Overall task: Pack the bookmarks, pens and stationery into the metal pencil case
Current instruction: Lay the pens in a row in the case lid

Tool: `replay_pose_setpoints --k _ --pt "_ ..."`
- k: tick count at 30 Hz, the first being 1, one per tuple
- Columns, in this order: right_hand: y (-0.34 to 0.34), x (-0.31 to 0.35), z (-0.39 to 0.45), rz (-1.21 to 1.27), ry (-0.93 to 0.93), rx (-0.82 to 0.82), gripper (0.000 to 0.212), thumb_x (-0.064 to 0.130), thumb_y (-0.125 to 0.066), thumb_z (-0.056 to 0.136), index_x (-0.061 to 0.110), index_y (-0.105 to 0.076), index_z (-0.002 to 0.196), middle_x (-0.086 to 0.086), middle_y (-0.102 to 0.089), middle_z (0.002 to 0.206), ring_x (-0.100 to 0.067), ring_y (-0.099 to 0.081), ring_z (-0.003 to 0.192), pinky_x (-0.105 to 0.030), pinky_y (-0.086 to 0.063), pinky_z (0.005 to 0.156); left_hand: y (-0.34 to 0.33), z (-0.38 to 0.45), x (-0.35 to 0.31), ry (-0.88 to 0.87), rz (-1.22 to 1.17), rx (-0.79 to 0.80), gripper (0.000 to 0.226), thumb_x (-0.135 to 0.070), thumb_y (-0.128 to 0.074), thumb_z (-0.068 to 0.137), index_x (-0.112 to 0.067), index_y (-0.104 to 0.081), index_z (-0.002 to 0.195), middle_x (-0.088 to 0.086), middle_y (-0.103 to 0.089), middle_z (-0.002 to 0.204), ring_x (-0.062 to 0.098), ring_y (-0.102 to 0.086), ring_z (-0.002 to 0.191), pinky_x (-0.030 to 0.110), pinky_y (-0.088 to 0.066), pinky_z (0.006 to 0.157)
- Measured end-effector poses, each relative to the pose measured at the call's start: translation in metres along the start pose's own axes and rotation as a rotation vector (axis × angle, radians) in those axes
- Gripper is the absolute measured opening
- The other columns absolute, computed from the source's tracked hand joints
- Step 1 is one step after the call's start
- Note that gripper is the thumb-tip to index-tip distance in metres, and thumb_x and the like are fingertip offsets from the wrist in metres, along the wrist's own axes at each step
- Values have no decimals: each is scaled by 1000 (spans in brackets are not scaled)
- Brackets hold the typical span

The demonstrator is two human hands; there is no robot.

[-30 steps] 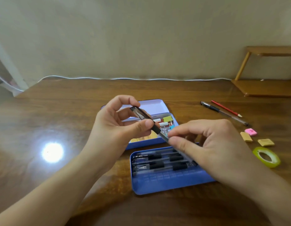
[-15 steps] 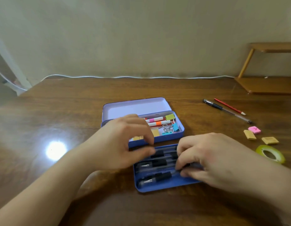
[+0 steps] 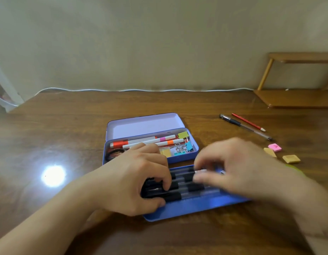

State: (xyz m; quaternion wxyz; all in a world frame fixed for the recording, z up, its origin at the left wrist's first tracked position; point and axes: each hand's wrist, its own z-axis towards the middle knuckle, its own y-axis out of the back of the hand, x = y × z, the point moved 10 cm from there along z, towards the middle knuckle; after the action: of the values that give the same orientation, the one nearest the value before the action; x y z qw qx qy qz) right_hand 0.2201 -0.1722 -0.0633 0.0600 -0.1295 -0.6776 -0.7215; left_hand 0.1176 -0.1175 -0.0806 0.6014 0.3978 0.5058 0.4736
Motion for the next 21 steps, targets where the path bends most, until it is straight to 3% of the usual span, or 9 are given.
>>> replay_pose_setpoints --k 3,4,8,11,14,16,19,21 --pt "53 -92 -12 25 -321 -469 24 52 -61 75 32 -72 84 12 -68 81 -14 -60 78 -37 -52 68 0 0 -2 -3 1 -3 19 -46 -73 73 -35 -65 86 -20 -58 89 2 -45 91 25 -39 87" --pt "60 -121 -20 -36 -450 -534 23 48 -62 79 31 -73 87 8 -68 87 -19 -59 82 -35 -51 66 0 0 -2 -2 0 -6 19 -47 -73 74 -35 -65 86 -20 -57 89 2 -45 91 24 -38 87" --pt "42 -192 -35 -140 -869 -384 27 43 -63 89 25 -73 107 -5 -66 107 -22 -52 87 -21 -32 49 -1 1 -5 -8 1 -2 17 -49 -72 77 -37 -64 86 -22 -56 89 1 -44 92 21 -36 87" --pt "33 -200 -35 -132 -942 -355 24 43 -65 88 25 -74 100 -3 -66 95 -20 -48 79 -20 -31 45 -2 1 -4 -9 -7 2 16 -48 -72 78 -37 -64 86 -22 -56 87 1 -45 91 24 -38 87" --pt "37 -197 -31 -148 -901 -395 20 43 -66 86 27 -74 94 2 -59 85 -19 -50 81 -21 -35 46 -2 1 -3 -9 -2 -12 15 -48 -72 79 -37 -64 86 -23 -55 85 1 -44 90 25 -39 85" --pt "44 -190 -29 -17 -785 -539 17 41 -68 86 26 -74 89 1 -64 86 -22 -59 82 -25 -44 52 -1 1 0 -10 -7 -21 16 -49 -71 80 -36 -64 87 -21 -57 86 2 -46 90 26 -41 85" --pt "76 -168 -44 464 -486 -996 16 44 -68 84 29 -72 88 4 -70 87 -19 -66 85 -30 -51 67 9 -1 2 -1 -132 -110 16 -47 -68 85 -35 -65 94 -19 -60 92 6 -52 94 29 -44 84" --pt "97 -132 -50 804 -149 -1139 21 51 -66 84 32 -69 91 10 -72 87 -13 -67 87 -29 -53 73 24 -3 15 99 -325 -297 17 -46 -63 89 -35 -64 102 -16 -63 97 12 -56 95 29 -45 82"
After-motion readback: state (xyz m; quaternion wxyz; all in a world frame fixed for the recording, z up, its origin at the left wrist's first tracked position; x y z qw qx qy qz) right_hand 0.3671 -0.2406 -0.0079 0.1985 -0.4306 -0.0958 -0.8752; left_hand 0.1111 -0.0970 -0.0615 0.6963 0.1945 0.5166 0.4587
